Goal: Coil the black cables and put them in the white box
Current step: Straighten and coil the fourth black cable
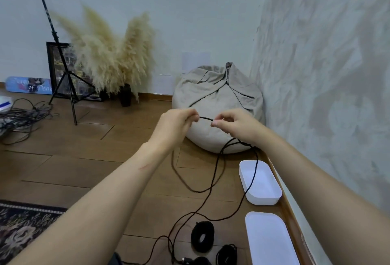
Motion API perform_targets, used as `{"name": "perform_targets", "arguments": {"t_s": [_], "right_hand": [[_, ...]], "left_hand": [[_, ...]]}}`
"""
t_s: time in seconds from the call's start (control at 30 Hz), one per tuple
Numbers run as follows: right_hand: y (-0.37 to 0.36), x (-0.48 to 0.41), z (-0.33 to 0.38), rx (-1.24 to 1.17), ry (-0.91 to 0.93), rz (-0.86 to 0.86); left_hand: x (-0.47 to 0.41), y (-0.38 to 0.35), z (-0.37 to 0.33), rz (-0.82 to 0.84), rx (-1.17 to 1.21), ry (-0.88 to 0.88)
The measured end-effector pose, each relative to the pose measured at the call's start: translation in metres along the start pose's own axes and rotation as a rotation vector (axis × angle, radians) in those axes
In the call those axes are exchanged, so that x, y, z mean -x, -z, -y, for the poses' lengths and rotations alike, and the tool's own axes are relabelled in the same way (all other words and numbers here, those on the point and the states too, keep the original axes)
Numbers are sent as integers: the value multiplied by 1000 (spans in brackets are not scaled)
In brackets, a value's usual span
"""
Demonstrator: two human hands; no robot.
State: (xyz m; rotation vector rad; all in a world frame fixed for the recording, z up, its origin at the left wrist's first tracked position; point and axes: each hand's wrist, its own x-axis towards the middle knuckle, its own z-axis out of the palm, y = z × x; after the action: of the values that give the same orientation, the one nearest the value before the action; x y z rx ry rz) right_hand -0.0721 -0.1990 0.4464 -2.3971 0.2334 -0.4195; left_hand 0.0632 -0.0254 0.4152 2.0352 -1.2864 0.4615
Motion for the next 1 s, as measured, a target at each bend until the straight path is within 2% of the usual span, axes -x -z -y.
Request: {"name": "perform_targets", "arguments": {"t_s": [0.07,0.17,0.23,0.3,0.4,0.5,0.63,0.7,0.77,0.9,1.0], "right_hand": [[10,-2,1,-28,-44,38],[21,-2,-4,-90,-81,111],[18,-1,-6,-78,-72,102],[11,0,-9,-123,-75,51],[2,3,-13,-225,-71,20],[0,6,-18,-132,-72,63],[16,19,-33,-18,-144,45],[20,25,-40,-71,-174,4],[16,25,-36,-81,-151,-25],[6,16,-18,-87,-73,-71],[13,21,-13,-76,-78,-7]], "left_hand": [[-5,8,7,-86,-74,-7],[-7,11,10,-130,-124,26],[-7,6,5,-110,-116,65],[-7,2,-2,-56,12,99],[-1,-4,-10,58,163,50],[-1,-5,-2,109,17,2],[-1,5,23,-5,-159,45],[3,6,28,18,-153,98],[8,1,18,112,-57,117],[10,-10,-14,230,154,63],[5,-3,0,142,-12,88]]}}
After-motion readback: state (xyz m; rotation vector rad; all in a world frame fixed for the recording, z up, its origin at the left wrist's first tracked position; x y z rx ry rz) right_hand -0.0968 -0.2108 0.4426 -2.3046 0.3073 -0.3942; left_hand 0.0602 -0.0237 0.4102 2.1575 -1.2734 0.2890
